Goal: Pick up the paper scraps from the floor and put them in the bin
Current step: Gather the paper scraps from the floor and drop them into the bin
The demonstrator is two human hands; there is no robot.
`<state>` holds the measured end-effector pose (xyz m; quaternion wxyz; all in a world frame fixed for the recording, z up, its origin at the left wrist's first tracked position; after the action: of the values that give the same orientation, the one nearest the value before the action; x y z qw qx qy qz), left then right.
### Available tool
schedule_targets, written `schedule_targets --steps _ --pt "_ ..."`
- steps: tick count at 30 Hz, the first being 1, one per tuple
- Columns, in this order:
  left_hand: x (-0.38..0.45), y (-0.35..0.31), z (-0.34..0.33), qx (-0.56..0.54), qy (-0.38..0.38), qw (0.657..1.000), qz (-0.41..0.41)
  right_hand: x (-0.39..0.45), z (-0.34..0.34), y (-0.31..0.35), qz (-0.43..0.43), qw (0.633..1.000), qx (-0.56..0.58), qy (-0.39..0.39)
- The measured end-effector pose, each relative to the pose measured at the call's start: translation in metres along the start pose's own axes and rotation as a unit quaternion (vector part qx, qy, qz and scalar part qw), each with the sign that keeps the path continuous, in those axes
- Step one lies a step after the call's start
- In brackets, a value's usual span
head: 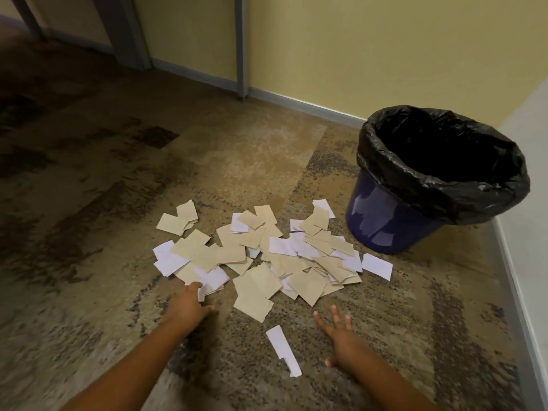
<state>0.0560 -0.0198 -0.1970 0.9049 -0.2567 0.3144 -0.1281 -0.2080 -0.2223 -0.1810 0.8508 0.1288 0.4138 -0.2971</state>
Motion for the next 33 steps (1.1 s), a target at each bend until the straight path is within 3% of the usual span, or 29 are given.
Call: schedule_targets --steps 4,8,14,20,23,27,30,33 --pt "0.008 0.002 0.012 0.028 -0.056 0.998 -0.024 -0.004 0.003 0.0 0.009 1.0 0.002 -0.005" --pt "0.01 -0.004 0.036 0.135 -0.15 0.979 -0.039 -0.001 0.002 0.001 0.019 1.0 -0.007 -0.011" --pt "0.029 -0.006 0.005 0.18 0.012 0.984 -0.012 0.004 -0.001 -0.002 0.016 1.0 -0.013 -0.021" --pt "0.029 -0.011 0.0 0.27 0.023 0.963 -0.006 0.003 0.0 -0.004 0.0 0.998 0.034 -0.054" --pt "0.029 -0.018 0.003 0.308 0.024 0.951 -0.029 -0.005 0.027 0.005 0.006 0.979 0.115 -0.167" --pt "0.014 -0.019 -0.003 0.262 -0.009 0.964 -0.03 -0.007 0.078 0.061 0.092 0.949 0.099 -0.284" --pt "0.004 -0.009 -0.004 0.158 -0.037 0.986 -0.034 0.014 0.105 0.101 0.143 0.942 0.113 -0.281" --pt "-0.002 0.008 0.004 0.02 -0.044 0.998 -0.03 0.049 0.118 0.122 0.118 0.965 0.013 -0.234"
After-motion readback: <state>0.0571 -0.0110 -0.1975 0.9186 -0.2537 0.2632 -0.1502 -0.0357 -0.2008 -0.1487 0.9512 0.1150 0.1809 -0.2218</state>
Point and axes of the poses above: each hand's wrist, its own x-axis towards the middle knuckle, its own z-axis out of the back of the hand, y = z × x, the point moved 8 cm from there along x, towards the middle knuckle, and after that the axes turned 12 degrees about -x, right-handed, at the moved point
